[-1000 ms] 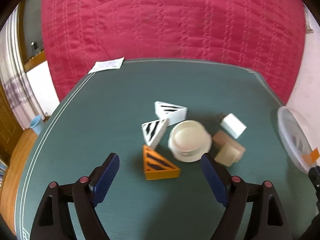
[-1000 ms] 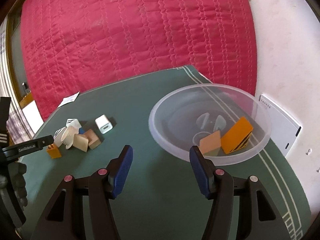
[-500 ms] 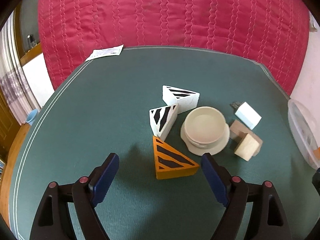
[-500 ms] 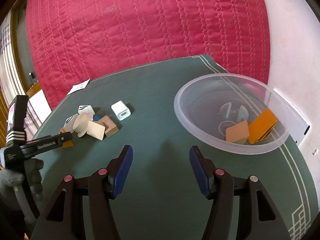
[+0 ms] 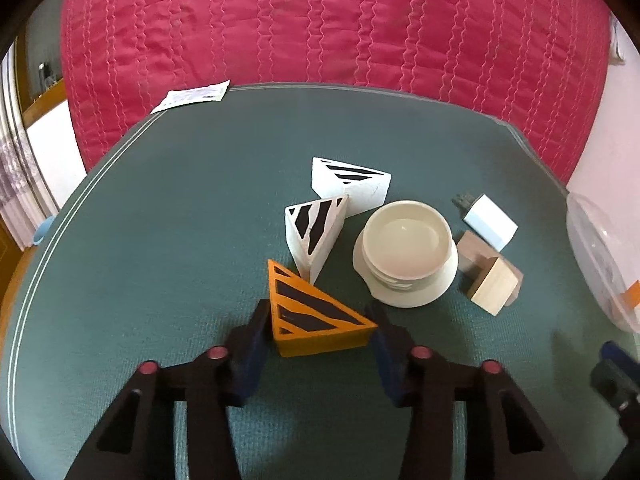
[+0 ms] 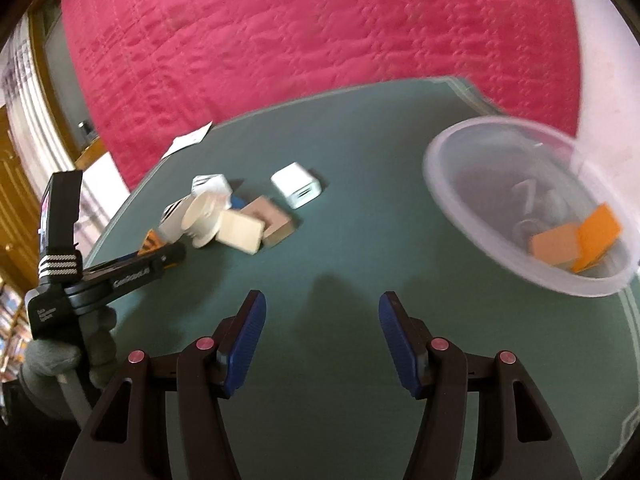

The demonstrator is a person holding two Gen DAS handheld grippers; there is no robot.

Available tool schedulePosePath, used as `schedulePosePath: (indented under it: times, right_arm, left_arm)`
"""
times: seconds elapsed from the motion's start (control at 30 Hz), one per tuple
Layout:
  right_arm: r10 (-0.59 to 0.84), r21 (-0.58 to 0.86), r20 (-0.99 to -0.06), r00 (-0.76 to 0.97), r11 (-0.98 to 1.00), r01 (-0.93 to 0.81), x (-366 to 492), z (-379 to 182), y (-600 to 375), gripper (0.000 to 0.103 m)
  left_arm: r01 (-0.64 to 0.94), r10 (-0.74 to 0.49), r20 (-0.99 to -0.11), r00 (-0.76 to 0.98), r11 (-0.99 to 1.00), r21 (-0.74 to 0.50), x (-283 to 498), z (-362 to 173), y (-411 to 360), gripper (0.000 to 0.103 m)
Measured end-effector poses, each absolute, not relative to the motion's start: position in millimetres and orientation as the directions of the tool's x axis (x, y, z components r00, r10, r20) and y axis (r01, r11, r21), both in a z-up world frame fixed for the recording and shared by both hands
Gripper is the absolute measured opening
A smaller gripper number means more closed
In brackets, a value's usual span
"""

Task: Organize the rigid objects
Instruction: 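Grasp the orange-and-black striped triangle with the left gripper, then grasp the thin tan square tile with the right gripper while the left holds the triangle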

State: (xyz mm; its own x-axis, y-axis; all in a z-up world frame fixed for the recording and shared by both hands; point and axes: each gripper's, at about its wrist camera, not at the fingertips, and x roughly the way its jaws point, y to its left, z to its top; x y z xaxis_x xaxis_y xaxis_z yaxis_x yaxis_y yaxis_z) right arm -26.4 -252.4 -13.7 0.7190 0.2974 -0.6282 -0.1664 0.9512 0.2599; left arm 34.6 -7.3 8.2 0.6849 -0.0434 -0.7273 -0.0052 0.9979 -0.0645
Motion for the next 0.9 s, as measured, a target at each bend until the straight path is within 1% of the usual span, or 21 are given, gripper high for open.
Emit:
schedulePosePath:
  times: [0.13, 0.3, 0.53, 0.8, 0.9]
  right_arm:
    - [0.342, 0.291, -0.641, 0.688, 0.937, -0.195, -17, -14, -239, 0.060]
    - [0.389, 0.327, -0.644, 0.659, 0.918, -0.223, -3, -9, -224, 0.060]
    - [0.409, 0.310, -0.643, 0.648, 0.912, -0.268, 20, -4, -203, 0.060]
    - [0.404, 0.289, -0.622, 0.671, 0.915, -0.283, 51, 5, -183, 0.060]
    - [0.404, 0.282, -0.631, 0.662, 0.915, -0.289, 60, 2, -175, 0.060]
  left_arm:
    - [-0.006, -0.071, -0.717, 0.693, 0.994, -0.105, 30, 10, -2, 0.048]
    - [-0.013, -0.068, -0.699, 0.711, 0.994, -0.110, 20, 14, 1, 0.048]
    - [-0.036, -0.058, -0.691, 0.720, 0.992, -0.121, 12, 16, 11, 0.048]
    - [-0.044, -0.062, -0.684, 0.727, 0.990, -0.137, 11, 18, 18, 0.048]
    - [-0.044, -0.067, -0.685, 0.726, 0.989, -0.144, 12, 17, 19, 0.048]
